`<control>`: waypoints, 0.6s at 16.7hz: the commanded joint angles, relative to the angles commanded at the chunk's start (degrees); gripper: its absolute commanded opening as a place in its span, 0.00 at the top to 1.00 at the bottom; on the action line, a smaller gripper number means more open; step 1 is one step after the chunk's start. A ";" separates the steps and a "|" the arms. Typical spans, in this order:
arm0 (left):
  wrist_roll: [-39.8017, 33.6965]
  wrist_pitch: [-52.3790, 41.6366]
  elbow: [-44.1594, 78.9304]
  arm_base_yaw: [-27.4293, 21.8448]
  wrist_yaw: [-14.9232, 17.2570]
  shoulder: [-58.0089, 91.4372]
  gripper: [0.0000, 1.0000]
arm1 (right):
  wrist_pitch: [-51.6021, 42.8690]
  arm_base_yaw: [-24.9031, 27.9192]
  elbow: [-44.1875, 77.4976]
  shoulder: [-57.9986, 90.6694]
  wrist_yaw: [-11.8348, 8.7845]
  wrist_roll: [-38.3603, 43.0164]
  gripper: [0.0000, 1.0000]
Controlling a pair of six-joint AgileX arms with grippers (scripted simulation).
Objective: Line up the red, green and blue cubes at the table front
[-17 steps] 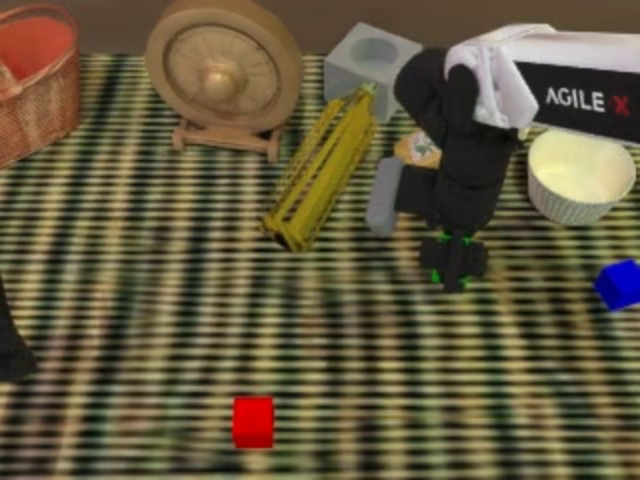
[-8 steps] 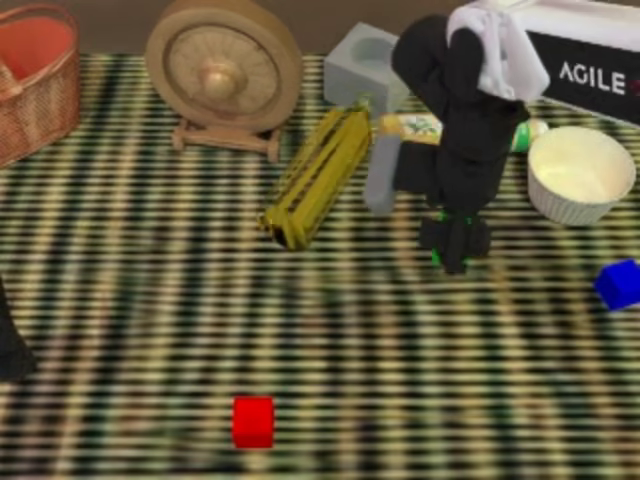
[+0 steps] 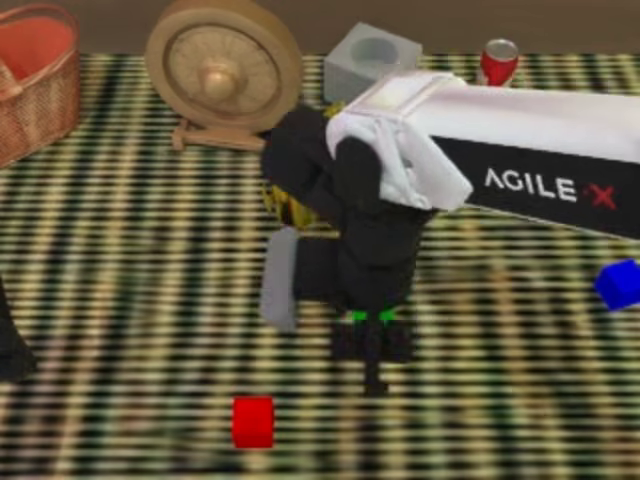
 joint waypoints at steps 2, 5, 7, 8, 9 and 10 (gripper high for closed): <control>0.00 0.00 0.00 0.00 0.00 0.00 0.00 | 0.42 4.79 -2.58 -2.17 -0.01 2.20 1.00; 0.00 0.00 0.00 0.00 0.00 0.00 0.00 | 0.80 7.68 -4.41 -3.80 0.00 3.76 1.00; 0.00 0.00 0.00 0.00 0.00 0.00 0.00 | 0.80 7.68 -4.41 -3.80 0.00 3.76 1.00; 0.00 0.00 0.00 0.00 0.00 0.00 0.00 | 0.66 7.46 -4.21 -3.53 -0.08 3.80 1.00; 0.00 0.00 0.00 0.00 0.00 0.00 0.00 | 0.85 7.49 -4.37 -3.47 -0.08 3.78 1.00; 0.00 0.00 0.00 0.00 0.00 0.00 0.00 | 1.63 7.50 -4.96 -3.22 -0.06 3.78 1.00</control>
